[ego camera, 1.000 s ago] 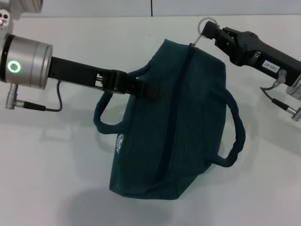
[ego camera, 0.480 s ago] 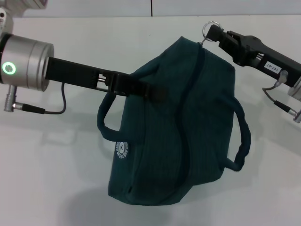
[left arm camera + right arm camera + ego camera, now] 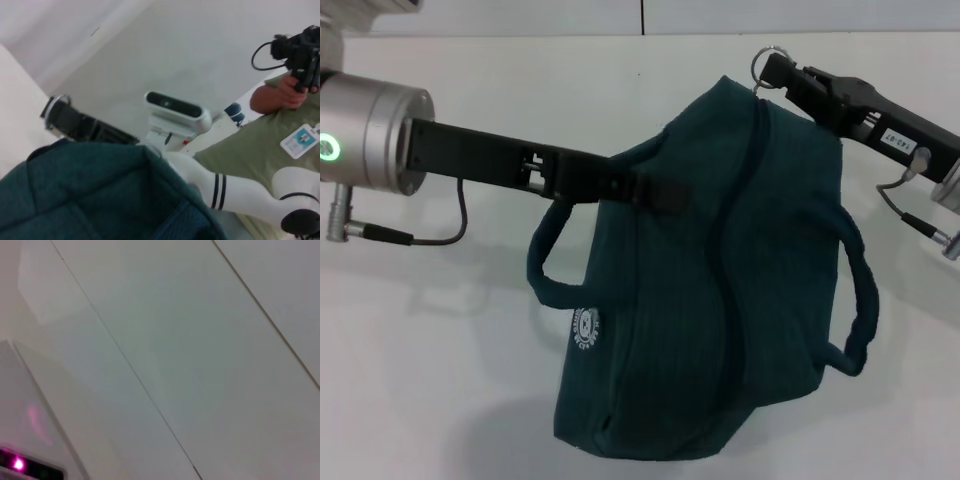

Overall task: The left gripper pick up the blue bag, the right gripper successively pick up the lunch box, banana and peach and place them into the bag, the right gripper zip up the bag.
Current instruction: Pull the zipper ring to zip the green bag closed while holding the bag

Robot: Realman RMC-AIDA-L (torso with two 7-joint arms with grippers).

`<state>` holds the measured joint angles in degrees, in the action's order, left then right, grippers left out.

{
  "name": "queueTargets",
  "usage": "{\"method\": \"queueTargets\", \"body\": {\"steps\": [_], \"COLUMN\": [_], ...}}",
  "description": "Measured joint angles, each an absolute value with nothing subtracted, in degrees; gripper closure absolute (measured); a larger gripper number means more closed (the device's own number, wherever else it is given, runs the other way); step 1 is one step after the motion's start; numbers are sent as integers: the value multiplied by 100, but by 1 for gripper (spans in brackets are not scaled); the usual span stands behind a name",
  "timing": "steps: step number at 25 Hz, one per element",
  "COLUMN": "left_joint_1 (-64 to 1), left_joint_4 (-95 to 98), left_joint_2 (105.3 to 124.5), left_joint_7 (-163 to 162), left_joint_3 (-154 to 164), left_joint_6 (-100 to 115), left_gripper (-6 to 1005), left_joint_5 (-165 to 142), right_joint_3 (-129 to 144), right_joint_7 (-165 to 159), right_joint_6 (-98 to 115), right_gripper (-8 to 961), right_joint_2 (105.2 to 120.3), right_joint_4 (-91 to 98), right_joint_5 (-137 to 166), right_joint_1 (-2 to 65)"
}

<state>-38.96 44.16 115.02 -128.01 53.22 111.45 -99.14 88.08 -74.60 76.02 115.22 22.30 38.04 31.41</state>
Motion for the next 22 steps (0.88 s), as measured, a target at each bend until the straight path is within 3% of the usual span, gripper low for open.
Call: {"method": "queueTargets", "body": {"steps": [13,19,22], "left_joint_1": [-3885,-3887,-3861], "left_joint_4": [4280,4275,4253], "left_joint_2": [11537,11570,11592], "left_joint_7": [-12779,-12748,-12735], "left_joint_3": [5268,5264,5264], "left_joint_6": [11046,10824,10660], "left_gripper": [907,901,898], "left_joint_5": [-9795,-9793,-9789], "right_joint_3": [8836,8784,8581], "right_joint_7": [-7431,-7458,-7490], "right_joint_6": [7703,7673,7662], "right_gripper": [887,680,532], "right_joint_2": [11515,11501,11454], "right_joint_4": [2223,2200,2033], "right_joint_5": [3829,3819,3811], "right_joint_1": [3146,3083,3065]}}
